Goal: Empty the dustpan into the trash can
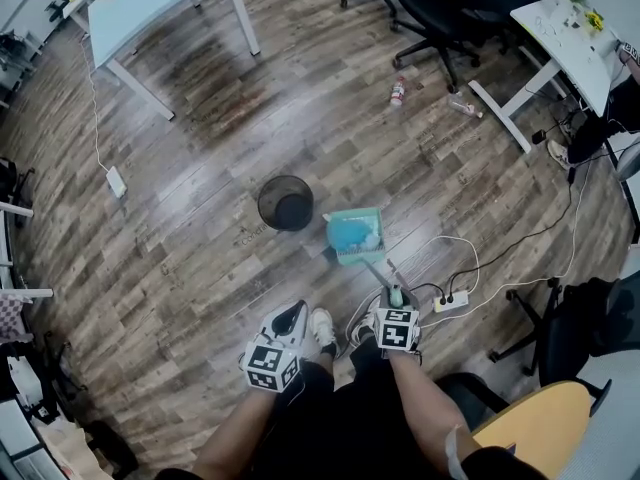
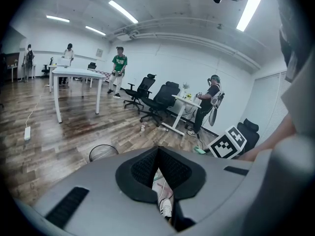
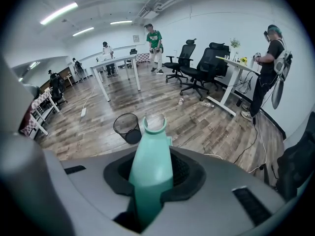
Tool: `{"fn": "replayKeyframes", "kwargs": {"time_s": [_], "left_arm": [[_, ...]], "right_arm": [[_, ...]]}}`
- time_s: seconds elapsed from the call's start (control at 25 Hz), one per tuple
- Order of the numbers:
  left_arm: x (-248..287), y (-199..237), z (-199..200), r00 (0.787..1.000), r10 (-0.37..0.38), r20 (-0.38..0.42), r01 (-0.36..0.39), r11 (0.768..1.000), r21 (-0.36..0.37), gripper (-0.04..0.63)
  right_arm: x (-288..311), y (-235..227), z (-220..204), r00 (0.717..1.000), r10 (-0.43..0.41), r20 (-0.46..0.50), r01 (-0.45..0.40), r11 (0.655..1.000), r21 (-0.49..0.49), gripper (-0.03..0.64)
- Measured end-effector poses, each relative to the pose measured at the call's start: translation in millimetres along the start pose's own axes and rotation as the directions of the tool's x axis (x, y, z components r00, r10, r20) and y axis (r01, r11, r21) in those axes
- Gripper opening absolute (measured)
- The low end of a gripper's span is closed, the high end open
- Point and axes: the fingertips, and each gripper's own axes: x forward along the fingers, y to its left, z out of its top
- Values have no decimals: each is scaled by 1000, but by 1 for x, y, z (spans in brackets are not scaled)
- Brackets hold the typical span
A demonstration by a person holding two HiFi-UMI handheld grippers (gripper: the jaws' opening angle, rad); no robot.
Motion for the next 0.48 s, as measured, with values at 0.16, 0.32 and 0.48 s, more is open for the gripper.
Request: {"fn": "replayKeyframes", "kwargs": {"time_s": [0.16, 0.32, 0.48], "left_arm": [[-2, -2, 7, 1000, 5, 16, -6, 1000, 10, 12], [-8, 2, 15, 999, 14, 33, -15, 999, 29, 12], [-12, 4, 25, 998, 29, 53, -31, 999, 41, 12]], "right_arm": [[-13, -12, 12, 999, -12, 40, 12, 1000, -20, 98], [-27, -11, 28, 997, 4, 76, -1, 999, -44, 98], [-39, -13, 49, 993, 11, 120, -4, 998, -61, 98]]}}
